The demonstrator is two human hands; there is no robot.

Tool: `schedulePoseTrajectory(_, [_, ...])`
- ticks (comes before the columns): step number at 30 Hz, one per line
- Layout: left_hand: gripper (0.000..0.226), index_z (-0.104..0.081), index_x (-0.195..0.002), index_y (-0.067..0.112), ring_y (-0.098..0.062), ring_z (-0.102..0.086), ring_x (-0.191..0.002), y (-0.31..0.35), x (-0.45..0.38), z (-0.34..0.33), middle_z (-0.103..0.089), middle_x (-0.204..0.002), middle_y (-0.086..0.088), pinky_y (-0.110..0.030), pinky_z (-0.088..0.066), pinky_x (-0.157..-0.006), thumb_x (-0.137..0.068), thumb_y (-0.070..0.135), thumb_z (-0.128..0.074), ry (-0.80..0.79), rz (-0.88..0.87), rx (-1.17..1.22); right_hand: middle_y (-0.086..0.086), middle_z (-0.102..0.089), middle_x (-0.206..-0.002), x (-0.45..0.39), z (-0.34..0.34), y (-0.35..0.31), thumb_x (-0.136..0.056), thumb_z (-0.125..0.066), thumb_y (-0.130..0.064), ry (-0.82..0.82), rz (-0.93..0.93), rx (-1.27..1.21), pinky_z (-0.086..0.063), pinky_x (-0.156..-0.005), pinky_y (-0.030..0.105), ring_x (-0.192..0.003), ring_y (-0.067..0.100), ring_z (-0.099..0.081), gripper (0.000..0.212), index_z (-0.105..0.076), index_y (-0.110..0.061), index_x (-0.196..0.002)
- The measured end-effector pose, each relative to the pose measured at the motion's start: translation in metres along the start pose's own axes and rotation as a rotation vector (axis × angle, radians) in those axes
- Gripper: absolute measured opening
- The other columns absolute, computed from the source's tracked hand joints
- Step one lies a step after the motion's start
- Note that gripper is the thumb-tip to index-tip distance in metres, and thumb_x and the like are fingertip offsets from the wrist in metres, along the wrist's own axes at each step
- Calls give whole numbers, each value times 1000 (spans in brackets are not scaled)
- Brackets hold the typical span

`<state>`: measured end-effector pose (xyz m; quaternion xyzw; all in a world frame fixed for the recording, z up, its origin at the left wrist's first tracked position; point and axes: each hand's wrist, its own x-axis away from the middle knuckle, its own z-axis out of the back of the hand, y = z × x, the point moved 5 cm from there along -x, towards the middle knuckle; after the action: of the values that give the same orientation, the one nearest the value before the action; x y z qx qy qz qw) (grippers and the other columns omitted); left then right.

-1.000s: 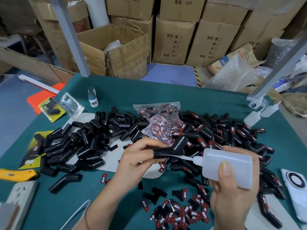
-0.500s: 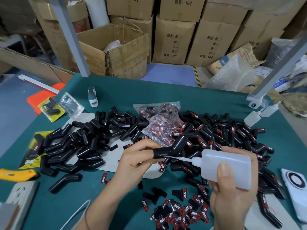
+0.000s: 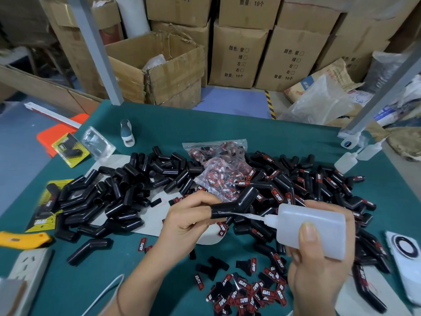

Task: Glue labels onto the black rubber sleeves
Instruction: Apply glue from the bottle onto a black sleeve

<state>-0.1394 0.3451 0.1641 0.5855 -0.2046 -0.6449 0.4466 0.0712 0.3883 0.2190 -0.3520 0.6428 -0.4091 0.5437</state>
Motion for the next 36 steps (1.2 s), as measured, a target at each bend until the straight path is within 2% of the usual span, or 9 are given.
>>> schedulePoseTrajectory(3, [13,-80,-95,-2,-12,-67,-91,-1,0,3,-68,-104,-1,-15,-52,-82,-93,-2,-66,18,19,-22,7,-61,-104,19,14,5,-85,-72,-68,-102,-119,-49,-51,-53,21,-77,36,-60,45,-63,-36,-115])
schedulePoseTrajectory(7, [13,-79,-94,-3,-12,-67,-91,0,-1,2,-68,-104,-1,-14,-52,-82,-90,-11,-70,32,-11,-48,11,-60,-101,14,21,6,-85,-73,-68,-56,-70,-36,-49,-52,19,-70,29,-56,45,-63,-35,-114])
schedulePoseTrajectory(10, [12,-80,-93,-4,-13,-67,-91,0,0,3,-69,-104,-1,-14,-52,-82,-92,-7,-68,21,-20,-29,14,-58,-100,22,19,10,-85,-73,-67,-52,-58,-51,-49,-52,19,-69,28,-55,46,-63,-33,-115])
schedulePoseTrajectory(17, [22,-80,-94,-2,-18,-68,-89,-2,0,4,-70,-104,0,-21,-52,-78,-85,-19,-68,18,-38,-70,8,-60,-96,21,22,10,-86,-73,-65,-36,-50,-76,-43,-45,17,-59,11,-56,45,-62,-32,-115])
schedulePoseTrajectory(23, [32,-80,-97,-1,-19,-68,-91,-1,2,4,-69,-108,1,-23,-51,-79,-82,-25,-66,30,-81,-133,11,-59,-101,20,20,7,-85,-74,-65,-37,-57,-85,-45,-47,16,-63,16,-56,45,-62,-33,-114])
schedulePoseTrajectory(25, [26,-80,-97,-1,-19,-68,-91,-1,2,4,-69,-108,1,-25,-52,-77,-85,-21,-67,35,-83,-142,11,-60,-100,21,20,7,-85,-74,-66,-29,-61,-81,-46,-49,16,-65,18,-56,45,-62,-34,-114])
schedulePoseTrajectory(28, [11,-79,-96,-2,-17,-67,-93,0,2,3,-68,-110,3,-23,-51,-78,-96,0,-68,36,-81,-135,10,-60,-100,21,20,6,-84,-73,-66,-32,-64,-76,-47,-50,17,-67,21,-57,44,-62,-35,-114])
schedulePoseTrajectory(32, [26,-78,-93,-3,-14,-65,-94,1,0,1,-66,-112,6,-21,-49,-79,-104,17,-65,29,-62,-140,11,-60,-102,21,20,6,-85,-73,-67,-24,-62,-63,-47,-49,17,-68,24,-56,44,-62,-36,-114])
schedulePoseTrajectory(36, [20,-78,-99,2,-17,-66,-94,0,1,0,-66,-112,5,-23,-49,-79,-105,17,-65,21,-52,-102,5,-62,-104,20,20,7,-86,-72,-66,-25,-59,-56,-46,-48,17,-67,18,-58,43,-62,-36,-115])
